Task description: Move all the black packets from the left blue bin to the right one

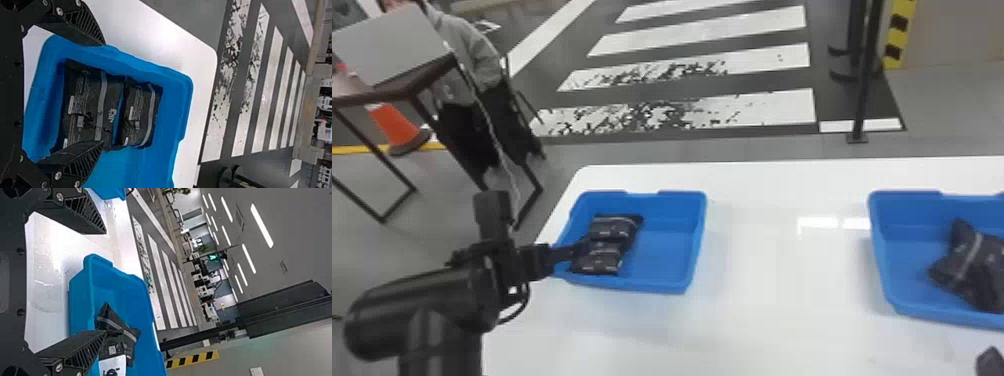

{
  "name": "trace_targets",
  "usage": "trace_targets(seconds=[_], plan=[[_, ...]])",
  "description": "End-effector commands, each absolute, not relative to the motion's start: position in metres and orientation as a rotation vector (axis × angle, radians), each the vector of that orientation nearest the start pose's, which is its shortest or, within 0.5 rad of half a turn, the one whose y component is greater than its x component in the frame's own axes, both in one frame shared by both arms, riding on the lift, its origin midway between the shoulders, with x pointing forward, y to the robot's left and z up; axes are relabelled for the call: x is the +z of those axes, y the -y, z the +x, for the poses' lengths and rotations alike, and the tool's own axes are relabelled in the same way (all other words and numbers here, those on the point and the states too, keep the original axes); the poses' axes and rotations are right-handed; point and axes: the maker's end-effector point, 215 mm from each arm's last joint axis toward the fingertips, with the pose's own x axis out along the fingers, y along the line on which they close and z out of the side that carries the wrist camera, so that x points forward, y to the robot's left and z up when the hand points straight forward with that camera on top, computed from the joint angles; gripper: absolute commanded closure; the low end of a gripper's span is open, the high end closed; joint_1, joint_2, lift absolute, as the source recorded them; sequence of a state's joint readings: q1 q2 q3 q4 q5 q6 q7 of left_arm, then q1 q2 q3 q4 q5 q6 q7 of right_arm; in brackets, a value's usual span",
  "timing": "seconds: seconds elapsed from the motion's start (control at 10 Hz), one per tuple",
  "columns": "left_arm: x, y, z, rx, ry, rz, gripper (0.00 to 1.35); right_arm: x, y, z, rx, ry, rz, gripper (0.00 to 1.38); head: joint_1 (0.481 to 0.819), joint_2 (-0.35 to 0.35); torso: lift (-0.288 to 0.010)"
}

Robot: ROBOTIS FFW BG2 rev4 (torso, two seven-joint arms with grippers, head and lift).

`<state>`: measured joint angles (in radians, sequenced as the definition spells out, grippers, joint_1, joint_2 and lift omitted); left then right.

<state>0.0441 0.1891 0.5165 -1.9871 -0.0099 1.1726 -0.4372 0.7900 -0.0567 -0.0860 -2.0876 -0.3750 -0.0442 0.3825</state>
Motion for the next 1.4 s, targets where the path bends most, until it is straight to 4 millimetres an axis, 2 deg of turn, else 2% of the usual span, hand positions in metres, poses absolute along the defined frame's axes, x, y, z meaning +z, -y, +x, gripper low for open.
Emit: trace_targets(seconds=[0.0, 0.3, 0.5, 0.6, 0.7, 0.8, 1.0, 1.1, 1.2, 1.3], plan=[[-0.427, -0.468, 0.473, 0.138, -0.758, -0.182, 0.16, -0.393, 0.202, 0.339, 0.291, -0.167, 0.319, 0.12, 0.695, 0.350, -0.138], [-0.449, -0.447, 0.494, 0.097, -0.833, -0.201, 0.16, -0.396, 0.198, 0.340, 0.305, -0.172, 0.328, 0.12, 0.695, 0.348, -0.138], [-0.466, -0.438, 0.493, 0.090, -0.900, -0.234, 0.17, -0.399, 0.195, 0.340, 0.312, -0.177, 0.345, 0.13, 0.695, 0.327, -0.138], [-0.472, -0.432, 0.485, 0.092, -0.949, -0.241, 0.23, -0.402, 0.195, 0.339, 0.313, -0.183, 0.361, 0.13, 0.695, 0.324, -0.138], [-0.478, -0.429, 0.479, 0.100, -0.989, -0.261, 0.35, -0.403, 0.195, 0.339, 0.314, -0.186, 0.366, 0.13, 0.695, 0.319, -0.138], [-0.486, -0.426, 0.471, 0.103, -1.036, -0.283, 0.54, -0.404, 0.194, 0.340, 0.317, -0.189, 0.372, 0.13, 0.695, 0.316, -0.138], [-0.491, -0.429, 0.464, 0.121, -1.078, -0.270, 1.04, -0.408, 0.192, 0.339, 0.323, -0.199, 0.388, 0.13, 0.695, 0.317, -0.138], [-0.492, -0.440, 0.466, 0.136, -1.051, -0.232, 1.22, -0.409, 0.192, 0.338, 0.324, -0.201, 0.391, 0.13, 0.695, 0.319, -0.138], [-0.492, -0.444, 0.465, 0.141, -1.046, -0.216, 1.21, -0.409, 0.192, 0.338, 0.325, -0.200, 0.393, 0.14, 0.695, 0.326, -0.138], [-0.481, -0.444, 0.465, 0.135, -1.015, -0.192, 1.21, -0.407, 0.192, 0.340, 0.327, -0.196, 0.391, 0.14, 0.695, 0.336, -0.138]])
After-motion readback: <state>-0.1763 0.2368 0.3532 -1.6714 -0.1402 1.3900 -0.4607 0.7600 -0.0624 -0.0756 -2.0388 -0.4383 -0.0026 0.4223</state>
